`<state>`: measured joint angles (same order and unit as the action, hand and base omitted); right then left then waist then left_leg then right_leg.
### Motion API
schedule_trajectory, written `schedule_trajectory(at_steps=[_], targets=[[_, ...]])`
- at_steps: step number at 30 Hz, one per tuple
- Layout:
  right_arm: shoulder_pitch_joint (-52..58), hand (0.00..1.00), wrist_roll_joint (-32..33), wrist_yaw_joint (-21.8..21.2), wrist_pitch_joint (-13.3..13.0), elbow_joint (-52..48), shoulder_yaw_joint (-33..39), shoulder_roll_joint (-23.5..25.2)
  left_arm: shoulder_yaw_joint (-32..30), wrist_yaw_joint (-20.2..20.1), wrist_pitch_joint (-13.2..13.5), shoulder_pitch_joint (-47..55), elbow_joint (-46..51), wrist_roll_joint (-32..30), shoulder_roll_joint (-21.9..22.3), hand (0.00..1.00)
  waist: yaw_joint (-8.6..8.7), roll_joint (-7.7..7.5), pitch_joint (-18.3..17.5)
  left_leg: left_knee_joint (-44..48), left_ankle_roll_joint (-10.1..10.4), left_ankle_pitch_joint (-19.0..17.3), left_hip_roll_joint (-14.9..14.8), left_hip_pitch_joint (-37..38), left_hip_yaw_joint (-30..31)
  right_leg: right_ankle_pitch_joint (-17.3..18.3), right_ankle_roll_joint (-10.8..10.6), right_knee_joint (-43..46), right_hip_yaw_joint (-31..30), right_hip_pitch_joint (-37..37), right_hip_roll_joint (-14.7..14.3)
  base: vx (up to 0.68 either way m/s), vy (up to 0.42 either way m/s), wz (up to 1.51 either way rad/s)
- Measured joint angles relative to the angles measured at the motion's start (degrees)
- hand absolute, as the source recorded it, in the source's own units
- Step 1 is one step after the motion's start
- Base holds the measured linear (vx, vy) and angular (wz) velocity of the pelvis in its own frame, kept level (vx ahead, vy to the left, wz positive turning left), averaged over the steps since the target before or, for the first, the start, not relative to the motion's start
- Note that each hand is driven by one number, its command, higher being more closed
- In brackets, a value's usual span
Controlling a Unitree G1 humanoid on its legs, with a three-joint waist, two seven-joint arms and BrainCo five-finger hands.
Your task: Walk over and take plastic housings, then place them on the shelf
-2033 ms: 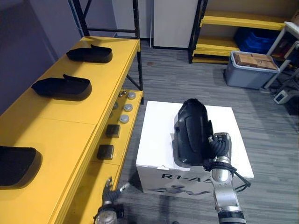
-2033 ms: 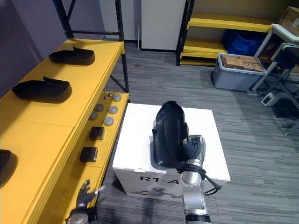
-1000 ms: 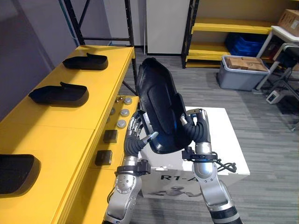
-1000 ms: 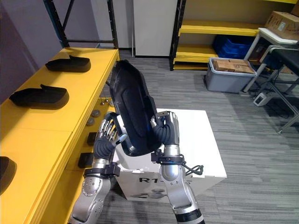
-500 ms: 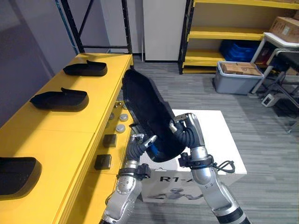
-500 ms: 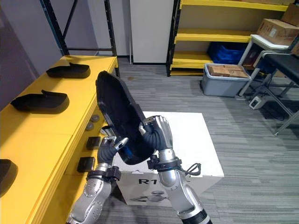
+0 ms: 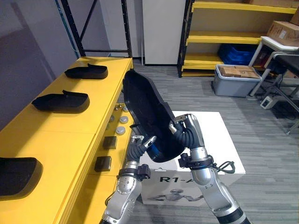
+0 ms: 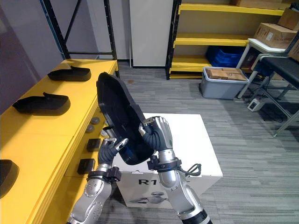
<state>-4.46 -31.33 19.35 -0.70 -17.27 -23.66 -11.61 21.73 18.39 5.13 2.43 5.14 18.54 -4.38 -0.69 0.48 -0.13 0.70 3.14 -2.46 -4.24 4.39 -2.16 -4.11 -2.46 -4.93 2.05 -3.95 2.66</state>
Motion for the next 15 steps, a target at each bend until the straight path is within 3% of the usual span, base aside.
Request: schedule_trajectory(at_steps=[3,7,9,10,12,15], targets=[[0.2,0.00,0.4,0.0,-1.0,0.0,-1.0,0.0,-0.1,0.5,-0.4,-0.2,-0.6,-0.2,0.0,1.00,0.22,-0.01,0.0,0.2,0.0,0.0,0.0,0.0,0.0,-0.1,0.0,0.0,0.0,-0.1,0.0,0.00,0.000,0.00],[1.0,0.00,4.1,-0.9,-5.6,-0.2,-2.3,0.5,-1.0,0.4,-1.5,-0.5,-0.8,-0.8,0.0,1.00,0.42,-0.01,0.0,0.4,0.0,0.0,0.0,0.0,0.1,-0.2,0.0,0.0,0.0,-0.2,0.0,0.00,0.000,0.00],[2.4,0.00,9.0,-2.9,-8.0,-0.6,-0.9,1.5,-1.4,-0.4,-1.6,-0.5,-0.6,-3.4,1.1,1.00,0.36,-0.02,0.0,0.5,0.0,0.0,0.0,0.0,0.1,-0.2,0.1,0.0,0.0,-0.3,0.0,0.00,0.000,0.00],[2.6,0.00,9.5,-3.2,-8.1,-0.6,-0.5,1.6,-1.6,-0.4,-1.6,-0.5,-0.5,-4.0,1.3,1.00,0.36,-0.02,0.0,0.5,0.0,0.0,0.0,0.0,0.1,-0.2,0.1,0.0,0.0,-0.3,0.0,0.00,0.000,0.00],[3.3,0.00,12.9,-4.9,-8.7,-1.1,2.8,2.2,-2.6,-1.1,-1.8,-0.5,0.3,-6.7,2.3,1.00,0.36,-0.03,0.0,0.6,0.0,0.0,0.0,0.1,0.0,-0.3,0.1,0.0,0.0,-0.3,0.0,0.00,0.000,0.00],[4.8,0.00,20.3,-6.6,-9.0,-4.3,13.9,2.2,-3.9,-3.1,-1.8,-0.5,3.9,-9.9,2.6,1.00,0.18,-0.05,0.0,0.5,0.0,0.0,0.0,0.3,-0.2,-0.3,0.1,0.0,-0.1,-0.5,0.0,0.00,0.000,-0.02]])
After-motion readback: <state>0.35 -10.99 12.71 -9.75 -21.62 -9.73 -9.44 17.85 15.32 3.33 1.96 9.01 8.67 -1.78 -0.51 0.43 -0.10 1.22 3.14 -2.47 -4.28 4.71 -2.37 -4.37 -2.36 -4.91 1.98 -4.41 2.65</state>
